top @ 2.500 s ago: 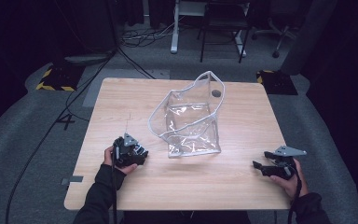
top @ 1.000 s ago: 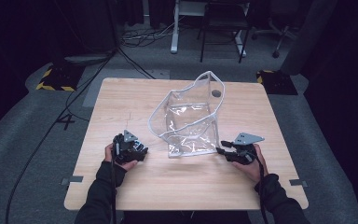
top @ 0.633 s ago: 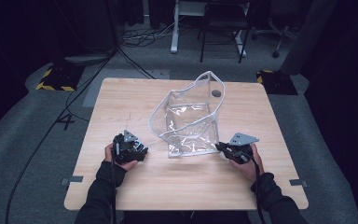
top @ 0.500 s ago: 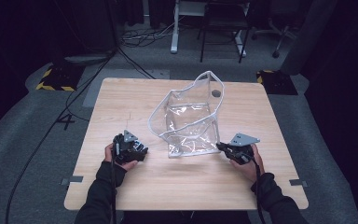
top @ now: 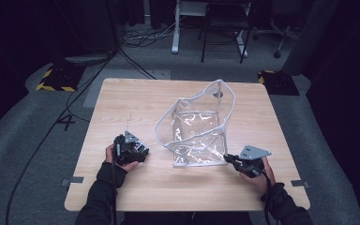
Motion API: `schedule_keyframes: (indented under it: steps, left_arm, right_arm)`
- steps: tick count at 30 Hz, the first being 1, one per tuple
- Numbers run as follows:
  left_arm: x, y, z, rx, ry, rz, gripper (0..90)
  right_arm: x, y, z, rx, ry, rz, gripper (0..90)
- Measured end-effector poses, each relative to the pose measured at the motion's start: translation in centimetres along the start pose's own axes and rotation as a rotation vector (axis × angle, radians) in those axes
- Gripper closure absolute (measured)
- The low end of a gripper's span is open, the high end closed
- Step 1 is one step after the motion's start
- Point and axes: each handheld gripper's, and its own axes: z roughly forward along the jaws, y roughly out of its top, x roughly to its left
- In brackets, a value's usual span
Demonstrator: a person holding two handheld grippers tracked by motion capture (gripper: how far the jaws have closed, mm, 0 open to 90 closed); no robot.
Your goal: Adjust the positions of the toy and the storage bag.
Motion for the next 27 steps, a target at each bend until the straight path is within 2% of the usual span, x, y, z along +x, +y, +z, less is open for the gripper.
schedule_keyframes:
  steps: [3,4,5,6,9,12,14,15,18,19,23,27]
  left_arm:
    - [0.0,0.0,0.0,-0.001,0.001,-0.001,25.3]
    - [0.0,0.0,0.0,-0.001,0.001,-0.001,25.3]
    - [0.0,0.0,0.0,-0.001,0.001,-0.001,25.3]
    - [0.0,0.0,0.0,-0.001,0.0,-0.001,25.3]
    - [0.0,0.0,0.0,-0.002,0.0,-0.001,25.3]
    - [0.0,0.0,0.0,-0.001,0.001,0.0,25.3]
    - [0.0,0.0,0.0,-0.001,0.0,-0.001,25.3]
    - [0.0,0.0,0.0,-0.001,0.0,-0.001,25.2]
    - [0.0,0.0,0.0,-0.002,0.0,0.001,25.3]
    - [0.0,0.0,0.0,-0.002,0.0,0.001,25.3]
    - [0.0,0.0,0.0,-0.001,0.0,0.0,25.3]
    - [0.0,0.0,0.0,0.0,0.0,0.0,25.3]
  right_arm:
    - [1.0,-0.6,-1.4,-0.001,0.004,-0.011,87.3]
    - [1.4,-0.7,-1.8,-0.007,0.009,0.008,87.2]
    - [1.5,-0.9,-2.1,-0.011,0.018,0.001,87.1]
    - [1.8,-1.1,-2.3,-0.015,0.025,0.014,87.0]
    - [2.5,-1.5,-2.9,-0.008,0.033,-0.005,86.1]
    - [2.6,-1.8,-3.6,-0.014,0.068,0.002,79.1]
    - [2.5,-2.0,-4.2,-0.023,0.089,0.005,72.8]
    - [2.5,-2.0,-4.4,-0.011,0.101,0.011,70.3]
    - [2.0,-2.4,-5.2,0.015,0.089,-0.019,64.8]
    - [1.7,-2.6,-5.5,0.011,0.106,-0.005,63.2]
    - [1.0,-3.2,-6.1,0.017,0.095,0.027,59.0]
    - [-0.4,-4.2,-6.4,0.029,0.057,0.056,55.9]
